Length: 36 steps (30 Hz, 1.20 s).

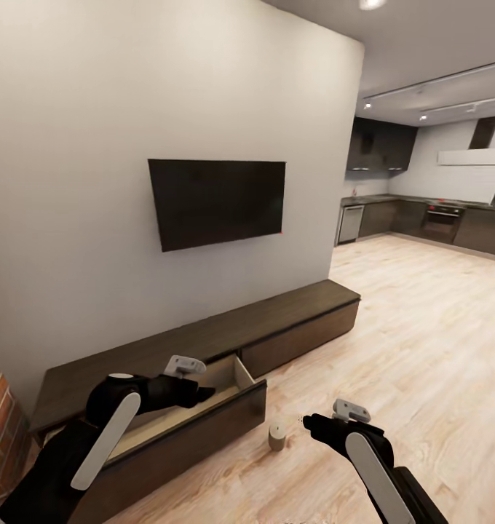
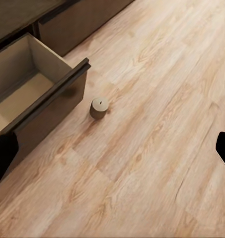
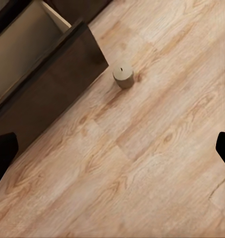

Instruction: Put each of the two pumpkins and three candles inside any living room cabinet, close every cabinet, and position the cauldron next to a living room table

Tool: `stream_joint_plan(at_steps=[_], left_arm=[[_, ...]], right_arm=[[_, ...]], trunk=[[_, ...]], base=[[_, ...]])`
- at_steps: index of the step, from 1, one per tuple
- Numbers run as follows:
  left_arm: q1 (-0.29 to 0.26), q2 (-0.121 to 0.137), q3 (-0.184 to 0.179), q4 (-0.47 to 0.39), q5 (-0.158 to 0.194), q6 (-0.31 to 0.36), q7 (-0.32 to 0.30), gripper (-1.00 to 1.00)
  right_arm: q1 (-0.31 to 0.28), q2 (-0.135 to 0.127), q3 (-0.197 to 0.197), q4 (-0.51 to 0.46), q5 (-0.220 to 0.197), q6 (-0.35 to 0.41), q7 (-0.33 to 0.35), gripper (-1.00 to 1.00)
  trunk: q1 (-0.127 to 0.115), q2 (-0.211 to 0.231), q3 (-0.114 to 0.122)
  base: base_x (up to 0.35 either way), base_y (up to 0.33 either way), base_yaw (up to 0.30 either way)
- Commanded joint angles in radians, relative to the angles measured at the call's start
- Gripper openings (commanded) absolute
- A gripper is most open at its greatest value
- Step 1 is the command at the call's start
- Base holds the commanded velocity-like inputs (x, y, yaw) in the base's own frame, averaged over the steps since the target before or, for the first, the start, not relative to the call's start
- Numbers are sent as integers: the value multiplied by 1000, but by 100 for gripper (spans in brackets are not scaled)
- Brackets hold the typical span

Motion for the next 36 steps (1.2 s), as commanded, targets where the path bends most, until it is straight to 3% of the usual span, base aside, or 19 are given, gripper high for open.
stream_joint_plan(at_steps=[1,19,36], left_arm=[[-1,0,-1,-1,-1,3,0,100],[-1,-3,-1,1,-1,3,0,100],[-1,-3,-1,1,-1,3,0,100]], right_arm=[[-1,-1,2,-1,-9,1,-10,100],[-1,-1,2,2,-9,0,-9,100],[-4,-1,0,8,-9,1,-7,100]], trunk=[[0,-1,-2],[0,-1,-12],[0,-1,-22]], base=[[0,0,-274],[-42,13,-273],[-172,198,-272]])
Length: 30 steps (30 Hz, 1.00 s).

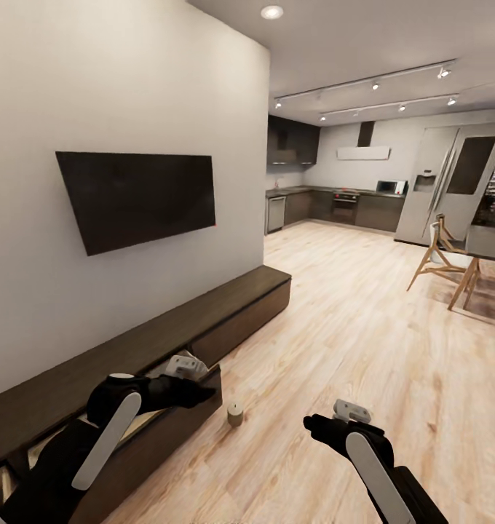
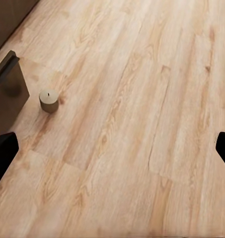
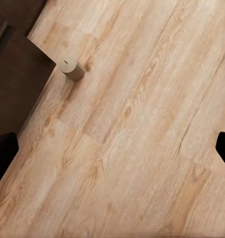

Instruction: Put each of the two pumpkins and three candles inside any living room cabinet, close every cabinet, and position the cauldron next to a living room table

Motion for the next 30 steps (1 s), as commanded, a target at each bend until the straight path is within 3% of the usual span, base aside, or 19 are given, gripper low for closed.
stream_joint_plan(at_steps=[1,30], left_arm=[[-1,1,-1,-1,0,3,0,100],[-1,1,-1,-2,0,3,0,100]], right_arm=[[-2,-1,3,-1,-9,1,-10,100],[-3,-1,2,10,-9,1,-9,100]], trunk=[[0,-1,-2],[0,-1,-20]], base=[[-102,153,-272],[-10,15,-272]])
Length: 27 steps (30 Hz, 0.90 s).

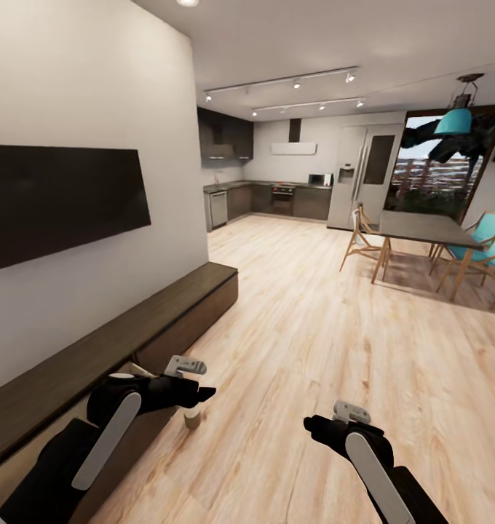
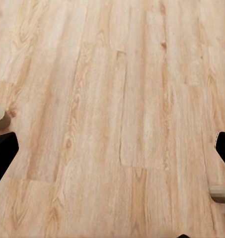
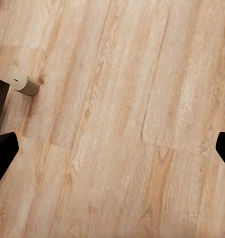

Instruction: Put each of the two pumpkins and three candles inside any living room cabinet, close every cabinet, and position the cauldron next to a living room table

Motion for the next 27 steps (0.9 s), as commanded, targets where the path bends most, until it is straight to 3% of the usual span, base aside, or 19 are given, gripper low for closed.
stream_joint_plan(at_steps=[1,22,24,27], left_arm=[[-1,1,-1,-1,0,3,0,100],[-1,1,-1,0,-3,3,4,100],[-3,1,-1,3,-5,3,5,100],[-6,1,-1,23,-6,3,6,100]], right_arm=[[-2,-1,3,-1,-9,1,-10,100],[-3,-2,1,10,-10,6,-10,100],[-3,-2,-15,19,-10,22,-10,100],[-7,-1,-84,69,-9,47,-11,100]], trunk=[[0,-1,-2],[0,-1,-16],[0,-1,-17],[0,-1,-19]], base=[[0,0,-272],[0,0,-270],[0,0,-260],[0,0,-254]])
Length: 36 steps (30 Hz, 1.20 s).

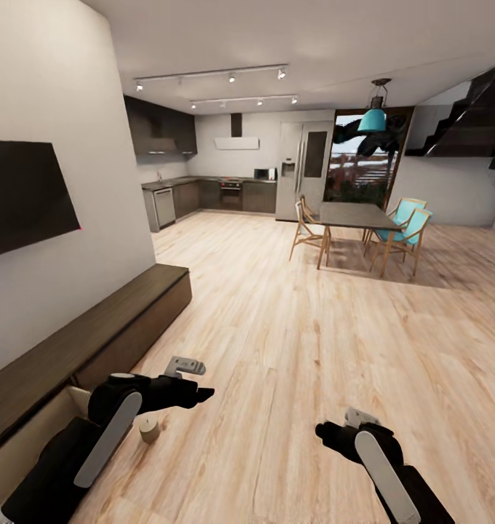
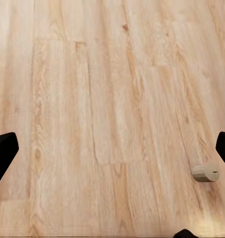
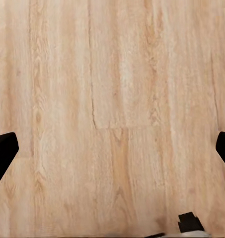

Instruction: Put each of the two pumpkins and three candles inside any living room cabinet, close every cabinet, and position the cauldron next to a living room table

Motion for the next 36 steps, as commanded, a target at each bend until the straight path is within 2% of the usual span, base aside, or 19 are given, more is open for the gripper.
stream_joint_plan(at_steps=[1,5,8,9,11,14,17,24,28,30,33,36], left_arm=[[-3,1,-1,15,1,3,1,100],[-24,0,1,73,2,3,33,100],[-46,-15,1,133,3,3,85,100],[-51,-22,1,149,3,3,100,100],[-68,-55,0,220,3,3,171,100],[-92,-84,0,297,2,3,242,100],[-111,-108,-1,374,3,3,292,100],[-157,-124,0,493,3,-11,314,100],[-188,-128,0,572,3,-45,318,100],[-201,-141,-1,614,2,-64,318,100],[-209,-147,-2,629,3,-72,318,100],[-224,-152,-2,673,3,-89,319,100]], right_arm=[[-4,-1,-17,22,-10,5,-11,100],[-12,0,-41,62,-10,11,-12,100],[-16,-1,-49,83,-6,13,-13,100],[-16,-1,-50,87,-4,13,-13,100],[-18,-1,-52,100,0,13,-15,100],[-20,-4,-53,120,2,12,-16,100],[-36,-17,-53,152,3,11,-17,100],[-47,-27,-53,175,3,11,-19,100],[-48,-34,-53,180,4,12,-18,100],[-49,-38,-53,182,4,13,-19,100],[-49,-39,-53,187,4,14,-20,100],[-66,-44,-53,236,4,14,-21,100]], trunk=[[0,-1,-2],[0,-1,-6],[0,-1,-9],[0,-1,-10],[0,-1,-12],[0,-1,-15],[0,-1,-19],[0,-1,-29],[0,-1,-34],[0,-1,-37],[0,-1,-41],[0,-1,-45]], base=[[0,0,-250],[0,0,-243],[0,0,-230],[0,0,-226],[0,0,-218],[0,0,-203],[0,0,-182],[0,0,-168],[0,0,-153],[0,0,-146],[0,0,-143],[0,0,-142]])
